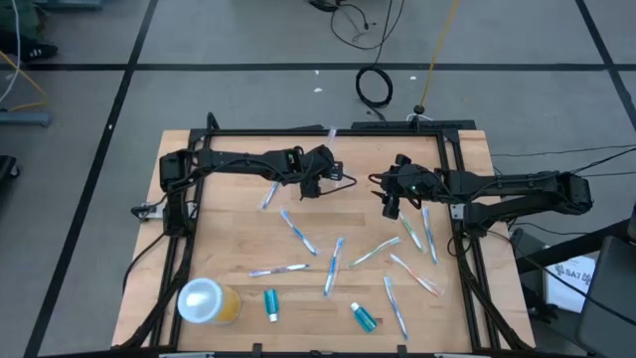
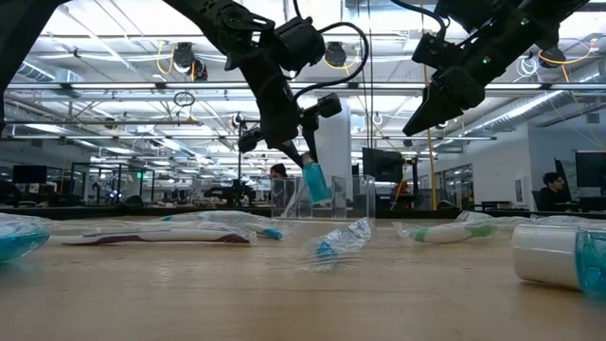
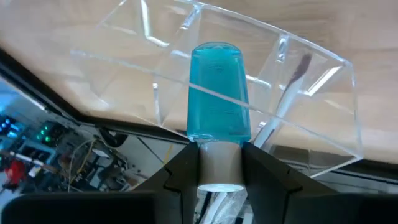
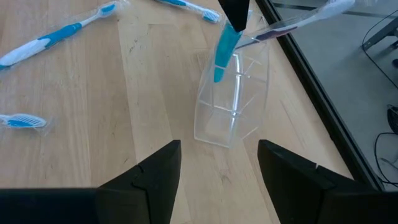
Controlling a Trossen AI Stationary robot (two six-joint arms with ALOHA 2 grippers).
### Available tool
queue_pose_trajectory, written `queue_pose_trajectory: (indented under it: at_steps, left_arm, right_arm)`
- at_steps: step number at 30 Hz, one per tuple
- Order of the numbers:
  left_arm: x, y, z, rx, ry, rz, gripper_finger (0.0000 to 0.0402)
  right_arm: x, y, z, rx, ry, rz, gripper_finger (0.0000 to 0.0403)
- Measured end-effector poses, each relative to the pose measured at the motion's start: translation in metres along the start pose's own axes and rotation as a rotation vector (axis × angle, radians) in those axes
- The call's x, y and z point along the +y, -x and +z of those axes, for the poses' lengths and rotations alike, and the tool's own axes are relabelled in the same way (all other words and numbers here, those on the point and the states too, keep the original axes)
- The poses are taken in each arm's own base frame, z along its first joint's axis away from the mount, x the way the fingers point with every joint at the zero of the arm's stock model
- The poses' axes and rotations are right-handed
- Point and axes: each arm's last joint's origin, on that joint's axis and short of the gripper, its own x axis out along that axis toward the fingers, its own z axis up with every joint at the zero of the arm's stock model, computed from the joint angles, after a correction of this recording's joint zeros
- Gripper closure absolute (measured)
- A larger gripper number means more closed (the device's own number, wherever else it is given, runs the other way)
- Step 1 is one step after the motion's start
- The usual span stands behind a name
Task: Pick & Place toothbrushing station
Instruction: Put the top blue mouthwash into the transparent organizer, then put the top green toothbrush into the transparent organizer
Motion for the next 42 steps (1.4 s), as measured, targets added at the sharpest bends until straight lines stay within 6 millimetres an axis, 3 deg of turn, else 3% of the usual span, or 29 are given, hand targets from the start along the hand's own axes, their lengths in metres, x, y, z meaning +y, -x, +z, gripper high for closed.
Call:
queue_pose_trajectory:
  at_steps: [8,19,27,32,36,42]
  left_arm:
    - [0.0,0.0,0.0,0.002,-0.002,0.003,0.0279]
    - [-0.001,-0.002,-0.003,-0.016,0.03,0.022,0.0189]
    - [0.019,0.006,-0.002,0.025,0.298,0.172,0.0193]
    - [0.025,0.028,-0.003,0.004,0.473,0.215,0.0219]
    - [0.026,0.058,-0.014,-0.014,0.68,0.258,0.0236]
    - [0.01,0.108,-0.04,-0.054,1.097,0.271,0.0249]
  right_arm:
    - [0.0,0.0,0.0,0.0,0.0,0.0,0.0197]
    - [0.0,0.0,0.0,0.0,0.0,0.0,0.0197]
    - [0.0,0.0,0.0,0.0,0.0,0.0,0.0197]
    - [0.0,0.0,0.0,-0.004,-0.001,0.0,0.0197]
    - [0.0,0.0,0.003,-0.029,-0.007,-0.003,0.0197]
    - [0.0,0.0,0.003,-0.031,-0.012,-0.003,0.0197]
